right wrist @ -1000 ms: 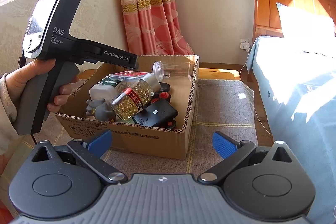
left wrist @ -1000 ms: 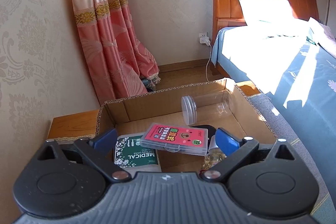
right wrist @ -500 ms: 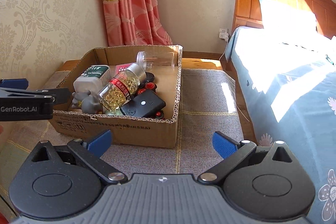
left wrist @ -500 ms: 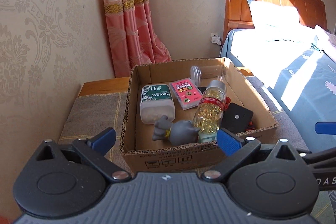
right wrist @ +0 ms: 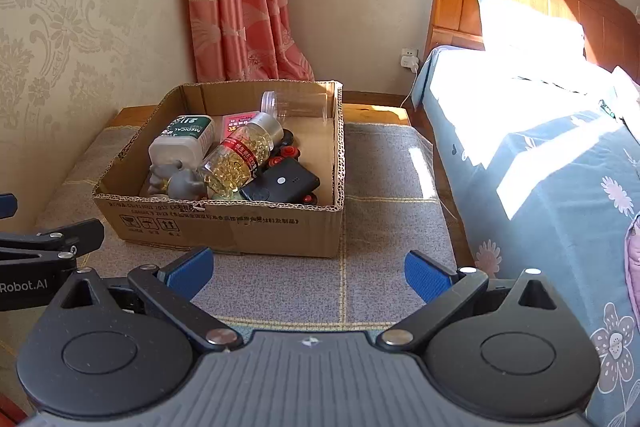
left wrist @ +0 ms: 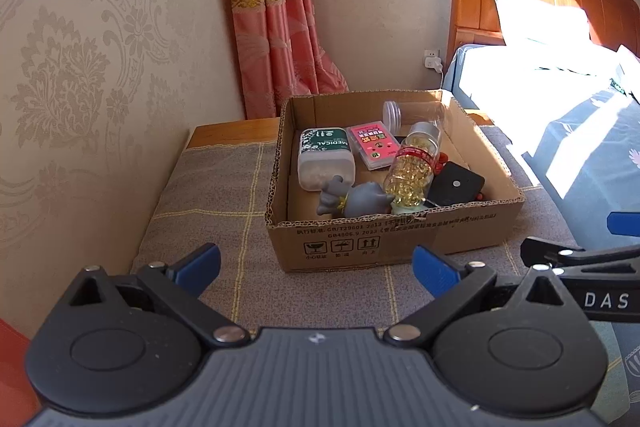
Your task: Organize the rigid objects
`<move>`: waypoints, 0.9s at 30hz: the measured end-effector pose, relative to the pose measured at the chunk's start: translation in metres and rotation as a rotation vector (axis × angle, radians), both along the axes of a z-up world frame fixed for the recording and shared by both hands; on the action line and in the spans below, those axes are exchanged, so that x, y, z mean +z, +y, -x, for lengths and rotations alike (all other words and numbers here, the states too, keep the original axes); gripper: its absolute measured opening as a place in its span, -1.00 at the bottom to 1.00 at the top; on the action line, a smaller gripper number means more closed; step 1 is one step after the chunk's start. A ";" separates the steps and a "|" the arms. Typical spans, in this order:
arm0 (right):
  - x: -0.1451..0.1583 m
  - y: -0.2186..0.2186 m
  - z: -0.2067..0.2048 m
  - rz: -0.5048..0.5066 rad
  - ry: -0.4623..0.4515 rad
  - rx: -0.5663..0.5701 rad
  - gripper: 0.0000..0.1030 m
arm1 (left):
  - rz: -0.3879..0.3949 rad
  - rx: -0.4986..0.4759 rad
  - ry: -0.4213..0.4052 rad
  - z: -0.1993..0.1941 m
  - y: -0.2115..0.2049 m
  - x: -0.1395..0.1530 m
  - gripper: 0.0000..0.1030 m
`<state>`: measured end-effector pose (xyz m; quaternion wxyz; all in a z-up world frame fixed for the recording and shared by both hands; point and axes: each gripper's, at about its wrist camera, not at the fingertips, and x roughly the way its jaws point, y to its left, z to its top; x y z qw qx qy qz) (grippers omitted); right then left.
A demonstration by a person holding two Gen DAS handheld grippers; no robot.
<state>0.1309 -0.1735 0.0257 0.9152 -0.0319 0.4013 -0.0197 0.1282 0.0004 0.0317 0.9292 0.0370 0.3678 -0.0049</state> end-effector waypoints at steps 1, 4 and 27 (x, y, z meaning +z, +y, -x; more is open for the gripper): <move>0.001 0.001 0.001 0.001 -0.001 0.000 1.00 | 0.002 0.000 0.003 0.001 0.001 0.000 0.98; 0.003 0.002 0.001 0.006 -0.005 0.000 1.00 | 0.002 0.000 0.004 0.003 0.002 0.000 0.98; 0.008 0.005 0.002 0.006 -0.021 0.004 1.00 | -0.003 0.008 -0.003 0.006 0.002 0.005 0.98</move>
